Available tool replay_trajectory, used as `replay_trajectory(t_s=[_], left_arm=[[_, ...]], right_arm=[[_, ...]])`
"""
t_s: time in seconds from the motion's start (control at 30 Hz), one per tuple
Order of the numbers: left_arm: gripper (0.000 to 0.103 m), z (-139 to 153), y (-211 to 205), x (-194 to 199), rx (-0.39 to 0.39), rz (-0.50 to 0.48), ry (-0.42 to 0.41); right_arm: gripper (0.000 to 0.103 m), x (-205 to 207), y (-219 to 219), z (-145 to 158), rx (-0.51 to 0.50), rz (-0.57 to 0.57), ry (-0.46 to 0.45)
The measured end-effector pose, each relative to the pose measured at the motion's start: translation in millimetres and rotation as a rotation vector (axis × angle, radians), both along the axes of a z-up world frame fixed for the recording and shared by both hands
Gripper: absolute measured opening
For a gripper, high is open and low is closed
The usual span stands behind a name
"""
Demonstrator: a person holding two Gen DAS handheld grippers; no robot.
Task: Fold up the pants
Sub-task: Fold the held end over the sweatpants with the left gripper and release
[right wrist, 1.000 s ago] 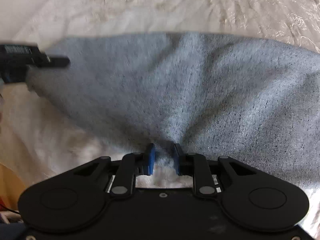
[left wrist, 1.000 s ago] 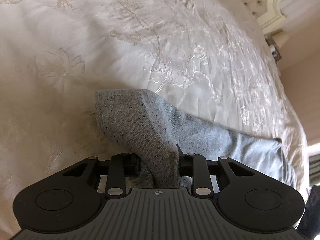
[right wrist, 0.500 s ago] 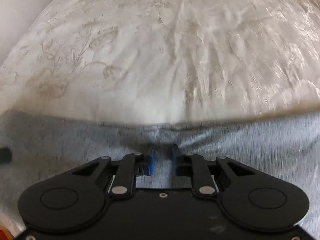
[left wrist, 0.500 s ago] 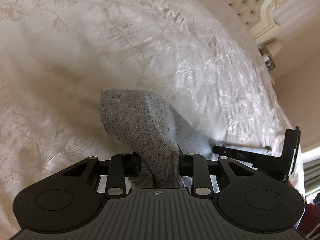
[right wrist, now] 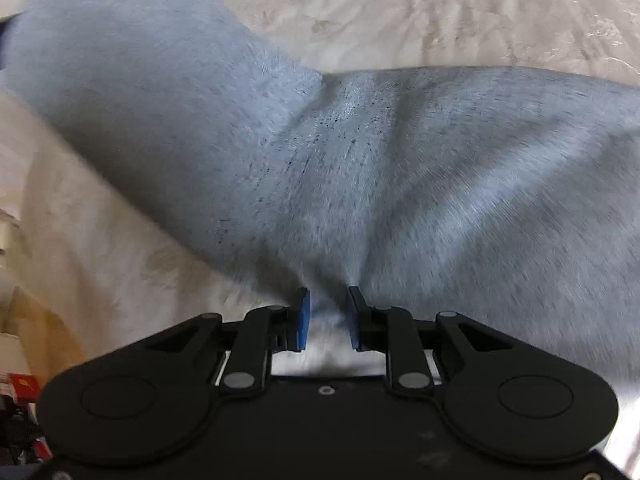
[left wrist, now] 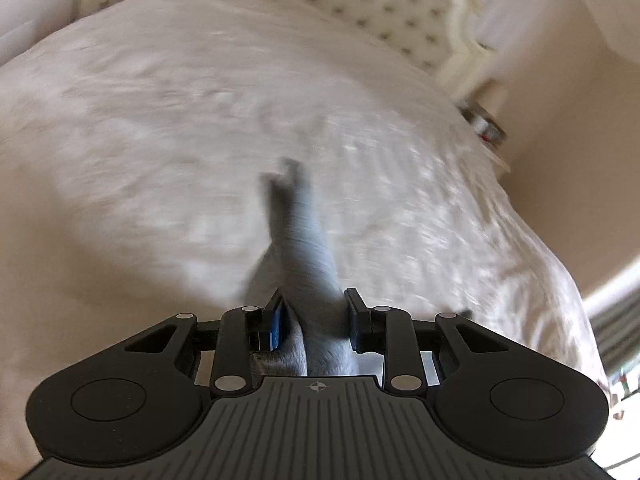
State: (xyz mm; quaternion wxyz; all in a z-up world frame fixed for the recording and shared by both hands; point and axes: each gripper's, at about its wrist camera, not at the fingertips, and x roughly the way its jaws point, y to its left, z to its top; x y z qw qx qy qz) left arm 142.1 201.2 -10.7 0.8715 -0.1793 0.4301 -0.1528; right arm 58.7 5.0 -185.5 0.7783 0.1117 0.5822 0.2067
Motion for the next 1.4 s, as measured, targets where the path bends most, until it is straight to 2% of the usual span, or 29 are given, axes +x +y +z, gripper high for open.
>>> replay_trajectory(t_s=[0.1, 0.23, 0.3, 0.37, 0.43, 0.53, 0.73, 0.77, 0.87, 0.97, 1.03, 1.07, 1.17, 1.27, 1.4], left_arm=[[0.027, -3, -66, 0, -0.034, -0.095, -0.005], [0.028, -28, -158, -7, -0.060, -0.222, 0.016], [0.028, -37, -188, -15, -0.046, -0.254, 0.026], [0.028, -44, -197, -24, -0.013, -0.248, 0.033], [0.028, -50, -188, -29, 0.017, -0.209, 0.050], [0.029, -59, -163, -41, 0.133, -0.111, 0.072], [0.029, -96, -94, -71, 0.286, 0.035, 0.228], [0.029, -102, -85, -75, 0.302, 0.050, 0.245], [0.029, -112, -68, -82, 0.324, 0.089, 0.286], [0.029, -117, -54, -80, 0.302, 0.131, 0.302], [0.030, -120, -52, -76, 0.296, 0.144, 0.300], [0.030, -121, -50, -75, 0.291, 0.146, 0.298], [0.035, -120, -44, -76, 0.294, 0.152, 0.284], [0.039, -122, -44, -78, 0.307, 0.157, 0.275], [0.040, -120, -53, -77, 0.318, 0.131, 0.252]], right_arm=[[0.027, -10, -55, 16, 0.045, -0.117, -0.016], [0.028, -21, -120, 16, -0.004, -0.187, -0.009], [0.028, -27, -150, 14, -0.028, -0.206, -0.006], [0.031, -29, -175, 13, -0.026, -0.220, -0.001], [0.038, -28, -195, 15, -0.020, -0.214, -0.018], [0.045, -18, -205, 18, 0.048, -0.187, -0.042], [0.062, 41, -166, -3, 0.185, -0.134, -0.023], [0.067, 49, -155, -4, 0.187, -0.134, -0.009], [0.068, 68, -139, -18, 0.182, -0.131, 0.041], [0.069, 78, -123, -29, 0.191, -0.128, 0.083], [0.024, 85, -113, -33, 0.194, -0.128, 0.135], [0.010, 90, -108, -34, 0.196, -0.130, 0.146], [0.010, 89, -98, -4, 0.217, -0.103, 0.079], [0.009, 87, -97, 40, 0.252, -0.096, -0.014], [0.009, 77, -118, 88, 0.225, -0.113, -0.104]])
